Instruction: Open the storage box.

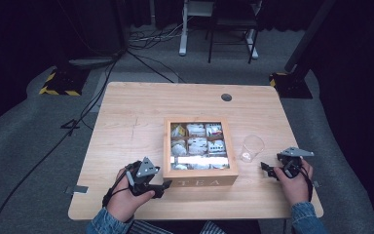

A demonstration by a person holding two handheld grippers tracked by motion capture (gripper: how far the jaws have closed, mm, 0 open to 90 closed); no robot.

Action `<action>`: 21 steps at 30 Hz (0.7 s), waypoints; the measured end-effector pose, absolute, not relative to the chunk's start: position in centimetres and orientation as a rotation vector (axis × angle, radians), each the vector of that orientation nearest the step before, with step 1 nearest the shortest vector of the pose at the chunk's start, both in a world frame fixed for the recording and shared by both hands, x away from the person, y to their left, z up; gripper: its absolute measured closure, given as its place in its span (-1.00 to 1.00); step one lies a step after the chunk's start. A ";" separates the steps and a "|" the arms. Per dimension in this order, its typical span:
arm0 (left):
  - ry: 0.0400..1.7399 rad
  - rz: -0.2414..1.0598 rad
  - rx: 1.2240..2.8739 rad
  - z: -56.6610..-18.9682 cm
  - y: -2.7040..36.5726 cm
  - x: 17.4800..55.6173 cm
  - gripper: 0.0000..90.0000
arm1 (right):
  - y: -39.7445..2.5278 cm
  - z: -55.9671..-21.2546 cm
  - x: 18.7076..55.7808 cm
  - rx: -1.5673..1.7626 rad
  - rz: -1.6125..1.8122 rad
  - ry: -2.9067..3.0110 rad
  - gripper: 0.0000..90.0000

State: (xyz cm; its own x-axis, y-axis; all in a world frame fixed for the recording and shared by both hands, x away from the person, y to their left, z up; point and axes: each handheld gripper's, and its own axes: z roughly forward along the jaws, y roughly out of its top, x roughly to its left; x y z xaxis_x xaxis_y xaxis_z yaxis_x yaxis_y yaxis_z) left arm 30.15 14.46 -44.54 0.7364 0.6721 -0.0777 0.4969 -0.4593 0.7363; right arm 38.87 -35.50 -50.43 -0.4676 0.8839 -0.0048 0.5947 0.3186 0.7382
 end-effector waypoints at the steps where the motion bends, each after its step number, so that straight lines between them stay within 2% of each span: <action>1: 0.881 0.289 2.151 -44.6 14.4 30.1 -0.17 | -35.5 -50.4 38.9 1.310 0.958 2.181 -0.65; 7: 0.858 0.283 2.152 -44.7 14.3 30.2 0.07 | -35.5 -50.4 38.9 1.310 0.958 2.181 -0.65; 21: 0.828 0.341 2.198 -44.5 14.1 29.9 0.19 | -35.5 -50.4 38.9 1.310 0.958 2.181 -0.65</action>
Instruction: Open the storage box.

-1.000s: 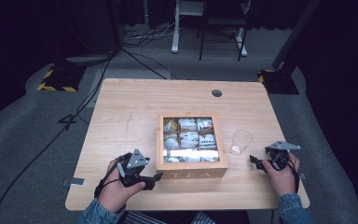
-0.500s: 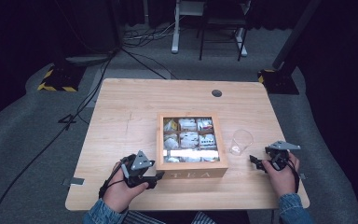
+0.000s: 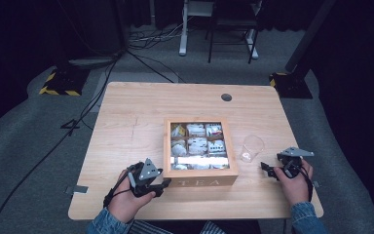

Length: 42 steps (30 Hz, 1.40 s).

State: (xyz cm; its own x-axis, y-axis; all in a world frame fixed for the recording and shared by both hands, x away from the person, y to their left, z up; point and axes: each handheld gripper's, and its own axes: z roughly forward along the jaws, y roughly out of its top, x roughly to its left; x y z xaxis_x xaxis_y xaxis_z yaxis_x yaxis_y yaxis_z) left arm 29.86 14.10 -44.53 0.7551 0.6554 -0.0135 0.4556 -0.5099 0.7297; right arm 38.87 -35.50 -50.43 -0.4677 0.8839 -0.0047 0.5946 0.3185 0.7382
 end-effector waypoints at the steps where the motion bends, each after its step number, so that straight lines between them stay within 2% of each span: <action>1: 0.829 0.342 2.198 -44.5 14.1 29.9 0.19 | -35.5 -50.4 38.9 1.310 0.958 2.181 -0.65; 12: 0.843 0.310 2.184 -44.0 14.2 29.9 0.29 | -35.5 -50.4 38.9 1.311 0.958 2.181 -0.65; 25: 0.826 0.434 2.091 -42.1 14.3 29.8 0.29 | -35.5 -50.4 38.9 1.310 0.958 2.181 -0.65; 28: 0.817 0.456 2.077 -41.5 14.3 30.0 0.22 | -35.5 -50.4 38.9 1.310 0.958 2.181 -0.65; 42: 0.784 0.507 2.012 -38.6 14.6 30.9 0.14 | -35.5 -50.4 38.9 1.310 0.958 2.180 -0.65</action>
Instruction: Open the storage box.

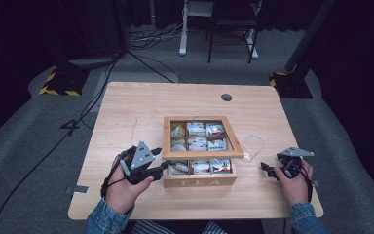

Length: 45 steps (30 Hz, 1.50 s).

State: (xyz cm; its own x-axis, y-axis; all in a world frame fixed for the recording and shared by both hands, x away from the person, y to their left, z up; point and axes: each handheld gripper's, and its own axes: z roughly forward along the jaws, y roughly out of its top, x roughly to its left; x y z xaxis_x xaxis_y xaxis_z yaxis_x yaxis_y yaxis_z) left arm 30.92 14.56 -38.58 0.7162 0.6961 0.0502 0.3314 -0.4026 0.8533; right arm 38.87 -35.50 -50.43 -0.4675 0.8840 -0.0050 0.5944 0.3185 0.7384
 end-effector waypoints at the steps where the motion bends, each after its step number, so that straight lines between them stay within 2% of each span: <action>1: 0.782 0.509 2.007 -38.4 14.6 31.0 0.13 | -35.5 -50.4 38.9 1.310 0.958 2.181 -0.65; 24: 0.780 0.598 1.962 -33.6 14.1 35.0 0.11 | -35.5 -50.4 38.9 1.310 0.956 2.182 -0.65; 41: 0.787 0.609 1.915 -31.9 14.1 37.1 0.16 | -35.6 -50.4 38.8 1.316 0.964 2.182 -0.62; 43: 0.788 0.621 1.916 -31.7 14.0 37.3 0.17 | -35.6 -50.4 38.8 1.317 0.963 2.179 -0.57; 45: 0.784 0.633 1.920 -31.5 13.9 37.4 0.17 | -35.7 -50.3 38.7 1.351 0.959 2.128 -0.36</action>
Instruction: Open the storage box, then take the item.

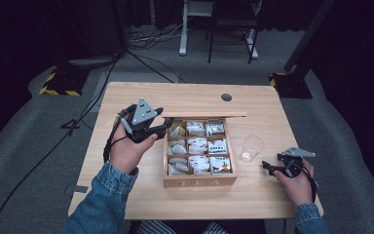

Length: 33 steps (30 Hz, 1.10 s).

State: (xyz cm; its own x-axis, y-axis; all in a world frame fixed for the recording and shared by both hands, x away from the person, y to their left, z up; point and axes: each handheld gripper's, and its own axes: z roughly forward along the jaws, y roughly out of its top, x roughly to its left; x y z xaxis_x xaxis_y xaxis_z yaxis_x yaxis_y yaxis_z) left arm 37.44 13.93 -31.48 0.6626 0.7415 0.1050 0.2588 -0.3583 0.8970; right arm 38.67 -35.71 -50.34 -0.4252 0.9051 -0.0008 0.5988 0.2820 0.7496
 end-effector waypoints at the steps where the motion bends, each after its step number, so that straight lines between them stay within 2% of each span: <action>1: 0.784 0.639 1.918 -31.4 13.9 37.5 0.17 | -35.8 -50.3 38.6 1.359 0.959 2.117 -0.30; 5: 0.781 0.657 1.923 -31.2 13.7 37.8 0.17 | -36.1 -50.0 38.1 1.369 0.961 2.141 -0.12; 13: 0.783 0.655 1.921 -31.0 13.7 37.9 0.17 | -36.0 -49.0 37.1 1.387 0.978 2.163 0.00; 20: 0.787 0.639 1.918 -31.1 13.8 38.0 0.16 | -35.4 -46.7 36.3 1.422 1.088 2.142 0.17; 33: 0.791 0.625 1.915 -31.1 13.9 38.1 0.15 | -32.2 -41.4 34.5 1.346 1.128 2.189 0.18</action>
